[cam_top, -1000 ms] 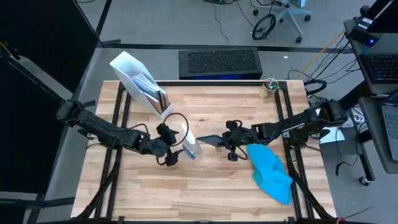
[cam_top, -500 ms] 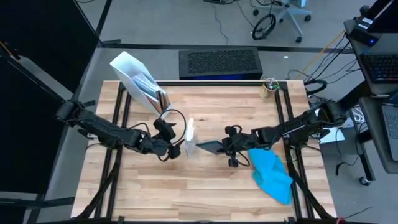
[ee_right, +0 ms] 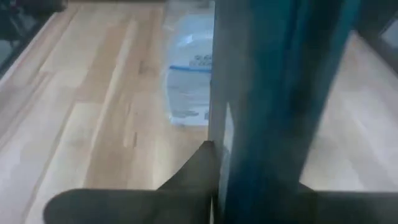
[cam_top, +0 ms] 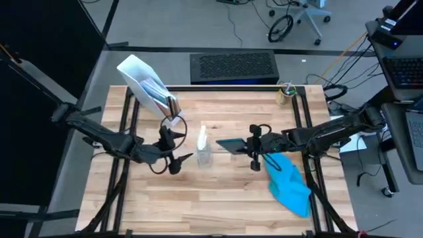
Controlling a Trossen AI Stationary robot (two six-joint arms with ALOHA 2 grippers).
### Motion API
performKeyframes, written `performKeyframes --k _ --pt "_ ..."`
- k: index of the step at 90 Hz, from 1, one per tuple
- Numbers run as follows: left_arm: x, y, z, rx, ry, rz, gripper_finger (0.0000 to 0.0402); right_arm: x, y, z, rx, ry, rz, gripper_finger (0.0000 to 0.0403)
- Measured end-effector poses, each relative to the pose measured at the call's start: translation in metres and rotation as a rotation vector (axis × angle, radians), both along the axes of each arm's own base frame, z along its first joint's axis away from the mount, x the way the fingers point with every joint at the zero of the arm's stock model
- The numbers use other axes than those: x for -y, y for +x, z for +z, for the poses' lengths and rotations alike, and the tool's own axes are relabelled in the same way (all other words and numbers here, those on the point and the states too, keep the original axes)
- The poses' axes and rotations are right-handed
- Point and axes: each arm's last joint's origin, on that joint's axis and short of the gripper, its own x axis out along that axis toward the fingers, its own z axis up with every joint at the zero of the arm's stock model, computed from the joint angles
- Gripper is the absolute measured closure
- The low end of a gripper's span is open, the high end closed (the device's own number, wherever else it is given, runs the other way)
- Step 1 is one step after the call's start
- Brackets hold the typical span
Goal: Apply microfiber cloth
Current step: Spray the back of the blue tablet with the spray bottle
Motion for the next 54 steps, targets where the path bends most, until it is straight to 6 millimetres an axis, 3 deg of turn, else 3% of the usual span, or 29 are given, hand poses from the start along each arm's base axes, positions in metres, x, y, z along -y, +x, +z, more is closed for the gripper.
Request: performKeyframes --k 17,54 --pt "-0.008 0.000 0.007 0.044 -0.018 0.014 0.0008 0.000 -0.001 0.001 0.005 0.003 -0.019 0.0385" --pt "-0.018 0.013 0.008 0.038 -0.044 -0.135 0.0002 0.000 -0.001 0.001 0.006 0.006 -0.023 0.0385"
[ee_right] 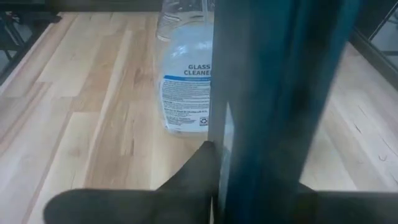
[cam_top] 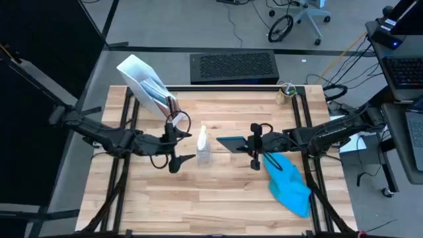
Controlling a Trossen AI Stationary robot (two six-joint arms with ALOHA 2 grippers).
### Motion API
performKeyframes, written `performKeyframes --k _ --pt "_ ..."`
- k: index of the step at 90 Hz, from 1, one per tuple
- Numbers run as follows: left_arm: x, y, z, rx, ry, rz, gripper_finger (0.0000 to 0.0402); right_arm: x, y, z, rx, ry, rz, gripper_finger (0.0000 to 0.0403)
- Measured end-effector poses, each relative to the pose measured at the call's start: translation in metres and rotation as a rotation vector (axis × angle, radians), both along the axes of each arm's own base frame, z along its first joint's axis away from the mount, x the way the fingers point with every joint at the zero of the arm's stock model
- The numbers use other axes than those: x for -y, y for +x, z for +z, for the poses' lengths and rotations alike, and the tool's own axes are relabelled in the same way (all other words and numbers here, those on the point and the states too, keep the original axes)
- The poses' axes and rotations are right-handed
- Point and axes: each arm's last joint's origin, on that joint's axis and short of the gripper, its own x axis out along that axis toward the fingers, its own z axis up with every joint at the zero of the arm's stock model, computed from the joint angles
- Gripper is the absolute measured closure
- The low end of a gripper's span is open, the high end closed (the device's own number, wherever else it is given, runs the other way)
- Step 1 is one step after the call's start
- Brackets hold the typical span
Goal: Apply microfiber cloth
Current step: Spray the back of the blue tablet with the spray bottle
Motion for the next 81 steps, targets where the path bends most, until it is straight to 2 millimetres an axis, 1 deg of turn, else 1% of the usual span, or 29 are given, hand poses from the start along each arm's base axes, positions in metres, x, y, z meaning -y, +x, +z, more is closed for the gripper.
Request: performKeyframes --k 23,46,63,73,81 --pt "-0.016 0.003 0.002 0.014 0.014 0.069 0.0002 0.000 0.000 0.000 0.001 0.007 -0.004 0.0385" --pt "-0.017 0.009 0.002 0.041 -0.018 0.005 0.0002 0.000 0.000 0.000 -0.001 0.006 -0.003 0.0385" --pt "-0.016 0.020 -0.002 0.058 0.074 -0.024 0.0002 0.000 0.000 0.000 -0.002 0.003 -0.002 0.0385" --pt "-0.018 0.027 -0.007 0.047 0.080 -0.066 0.0002 0.000 0.000 0.000 -0.001 0.008 -0.004 0.0385" --pt "-0.020 0.032 -0.009 0.053 0.098 -0.067 0.0002 0.000 0.000 0.000 -0.001 0.011 -0.005 0.0385"
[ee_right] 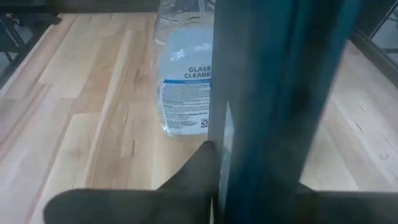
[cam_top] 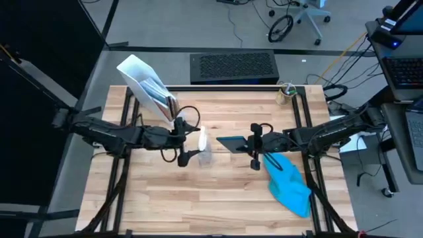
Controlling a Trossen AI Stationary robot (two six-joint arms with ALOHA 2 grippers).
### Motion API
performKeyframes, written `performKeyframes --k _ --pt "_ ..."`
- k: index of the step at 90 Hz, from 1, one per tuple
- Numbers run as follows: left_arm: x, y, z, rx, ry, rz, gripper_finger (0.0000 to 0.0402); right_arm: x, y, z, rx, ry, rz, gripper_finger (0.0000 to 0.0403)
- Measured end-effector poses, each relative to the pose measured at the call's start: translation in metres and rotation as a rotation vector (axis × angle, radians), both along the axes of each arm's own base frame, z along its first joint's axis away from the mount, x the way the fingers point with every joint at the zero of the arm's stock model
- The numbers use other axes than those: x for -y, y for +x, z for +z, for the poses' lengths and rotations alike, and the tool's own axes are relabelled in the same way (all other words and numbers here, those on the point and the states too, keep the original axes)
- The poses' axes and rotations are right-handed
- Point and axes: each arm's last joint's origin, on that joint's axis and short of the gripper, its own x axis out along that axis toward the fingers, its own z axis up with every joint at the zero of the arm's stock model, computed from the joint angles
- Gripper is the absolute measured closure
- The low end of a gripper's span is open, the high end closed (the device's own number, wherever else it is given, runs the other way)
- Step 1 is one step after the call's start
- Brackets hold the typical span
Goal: Apply microfiber cloth
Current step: Spray the back of the blue tablet with the spray bottle
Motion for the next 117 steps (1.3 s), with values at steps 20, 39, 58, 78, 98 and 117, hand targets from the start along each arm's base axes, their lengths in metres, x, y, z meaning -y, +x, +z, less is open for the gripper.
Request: performKeyframes --k 20,39,58,78,98,117 --pt "-0.003 0.008 0.000 0.040 0.047 -0.016 0.0002 0.000 0.000 0.000 0.006 0.000 0.000 0.0385" --pt "-0.006 0.020 -0.010 0.051 0.034 -0.051 0.0002 -0.001 0.003 0.001 0.024 -0.009 0.007 0.0385" --pt "-0.005 0.024 -0.013 0.056 0.021 -0.053 0.0002 0.007 0.014 -0.007 0.024 -0.085 -0.048 0.0385" --pt "-0.004 0.024 -0.014 0.053 -0.023 -0.046 0.0002 0.044 0.024 0.007 0.172 -0.206 -0.155 0.0385" --pt "-0.003 0.024 -0.012 0.075 -0.020 -0.055 0.0002 0.082 0.037 0.009 0.222 -0.208 -0.089 0.0385" --pt "-0.002 0.025 -0.010 0.096 -0.010 -0.096 0.0006 0.101 0.068 -0.001 0.257 -0.256 0.008 0.0385"
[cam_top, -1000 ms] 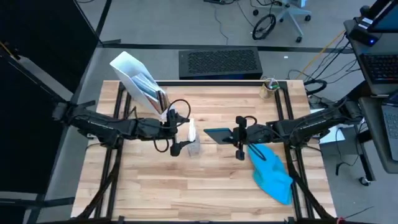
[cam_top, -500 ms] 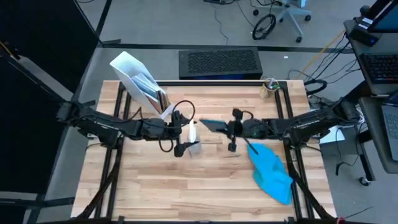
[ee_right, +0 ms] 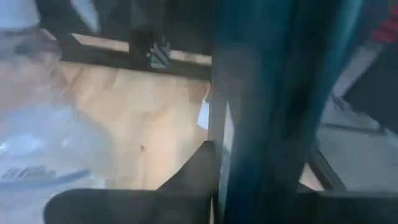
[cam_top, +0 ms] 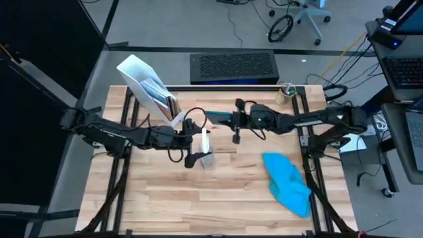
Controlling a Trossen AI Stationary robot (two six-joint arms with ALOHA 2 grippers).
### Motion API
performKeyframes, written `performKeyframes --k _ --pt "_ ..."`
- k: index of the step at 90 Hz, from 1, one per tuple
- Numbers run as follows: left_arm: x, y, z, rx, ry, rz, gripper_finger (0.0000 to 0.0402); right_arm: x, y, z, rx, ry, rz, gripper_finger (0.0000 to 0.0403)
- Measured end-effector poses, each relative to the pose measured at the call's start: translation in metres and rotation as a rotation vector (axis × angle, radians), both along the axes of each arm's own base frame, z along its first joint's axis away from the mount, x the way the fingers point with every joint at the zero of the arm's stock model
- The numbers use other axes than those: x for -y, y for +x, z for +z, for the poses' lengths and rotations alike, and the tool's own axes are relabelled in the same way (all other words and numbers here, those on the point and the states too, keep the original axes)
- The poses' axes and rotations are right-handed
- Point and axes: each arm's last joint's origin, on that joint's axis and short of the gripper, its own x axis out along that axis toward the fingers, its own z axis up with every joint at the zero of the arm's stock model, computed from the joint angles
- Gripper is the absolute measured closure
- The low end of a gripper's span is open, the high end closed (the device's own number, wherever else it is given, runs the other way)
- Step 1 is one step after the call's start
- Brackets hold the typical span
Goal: Apply microfiber cloth
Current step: Spray the back of the blue tablet with the spray bottle
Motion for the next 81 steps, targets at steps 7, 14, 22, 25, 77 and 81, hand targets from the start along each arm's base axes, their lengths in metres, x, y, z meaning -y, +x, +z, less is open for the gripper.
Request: performKeyframes --k 7,14,22,25,77,81 --pt "0.000 0.000 0.000 0.002 -0.001 0.000 0.0014 0.005 0.014 -0.001 -0.008 -0.008 0.017 0.0385" --pt "0.000 0.000 0.000 0.002 0.000 0.000 0.0023 0.007 0.026 -0.001 -0.016 -0.003 0.049 0.0385" --pt "0.000 0.000 0.000 0.002 0.001 0.000 0.0034 0.009 0.037 0.003 -0.004 0.000 0.088 0.0385" --pt "0.000 0.000 0.000 0.002 0.005 -0.001 0.0037 0.009 0.040 0.003 -0.007 -0.002 0.093 0.0385" --pt "0.000 0.000 0.000 -0.004 0.031 0.000 0.0141 0.009 0.043 0.000 -0.043 0.012 0.089 0.0385" --pt "0.000 0.000 0.000 -0.007 0.030 0.001 0.0136 0.009 0.042 -0.001 -0.053 0.010 0.084 0.0385"
